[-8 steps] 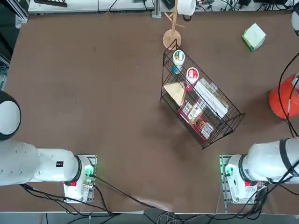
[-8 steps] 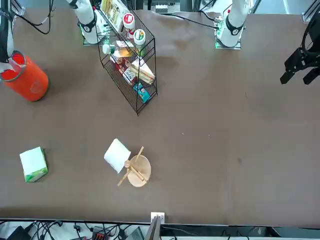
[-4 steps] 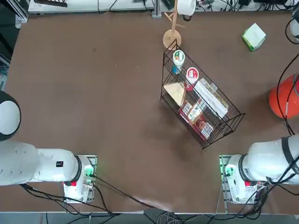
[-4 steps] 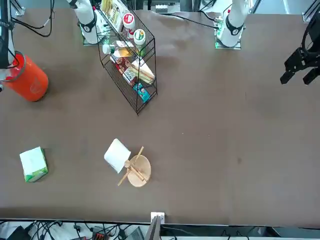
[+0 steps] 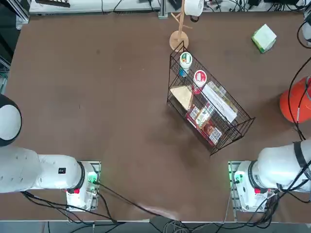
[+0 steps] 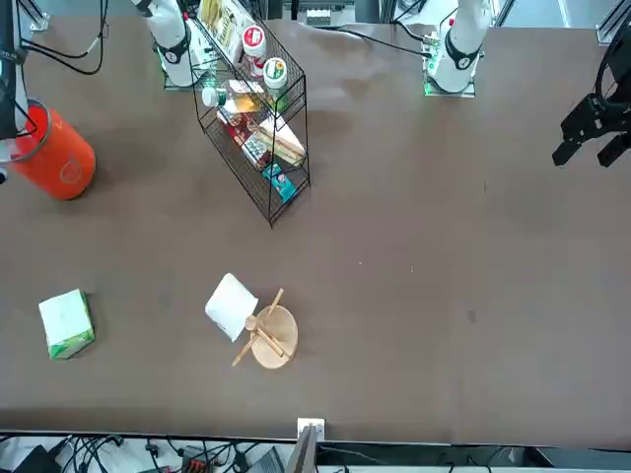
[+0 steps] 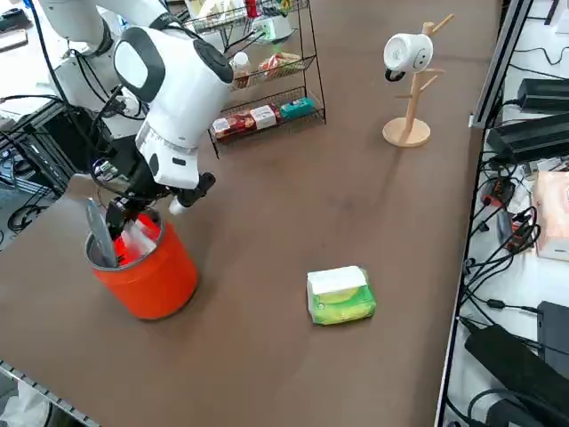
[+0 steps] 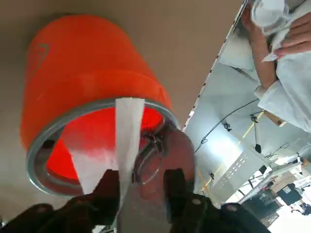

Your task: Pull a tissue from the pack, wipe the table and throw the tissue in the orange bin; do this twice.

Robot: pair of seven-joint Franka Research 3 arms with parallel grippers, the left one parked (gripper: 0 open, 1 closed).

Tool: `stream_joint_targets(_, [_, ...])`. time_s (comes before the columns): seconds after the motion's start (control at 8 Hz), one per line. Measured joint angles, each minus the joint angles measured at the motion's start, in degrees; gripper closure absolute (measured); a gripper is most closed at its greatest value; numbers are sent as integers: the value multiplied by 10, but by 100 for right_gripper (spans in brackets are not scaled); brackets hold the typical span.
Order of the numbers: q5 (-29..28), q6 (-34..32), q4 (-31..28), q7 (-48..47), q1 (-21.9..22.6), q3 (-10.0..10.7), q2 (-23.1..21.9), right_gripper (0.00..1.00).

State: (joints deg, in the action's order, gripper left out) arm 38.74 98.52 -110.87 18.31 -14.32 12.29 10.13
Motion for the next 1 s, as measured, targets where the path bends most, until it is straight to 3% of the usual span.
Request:
stream_joint_targets(0.25, [-2, 0, 0, 10, 0, 0, 0, 6])
stream_joint_targets(0.38, [-13, -1, 0, 21, -5, 0, 0, 0])
stream_joint_targets(1.0, [-40, 1, 11, 88, -27, -5, 0, 0])
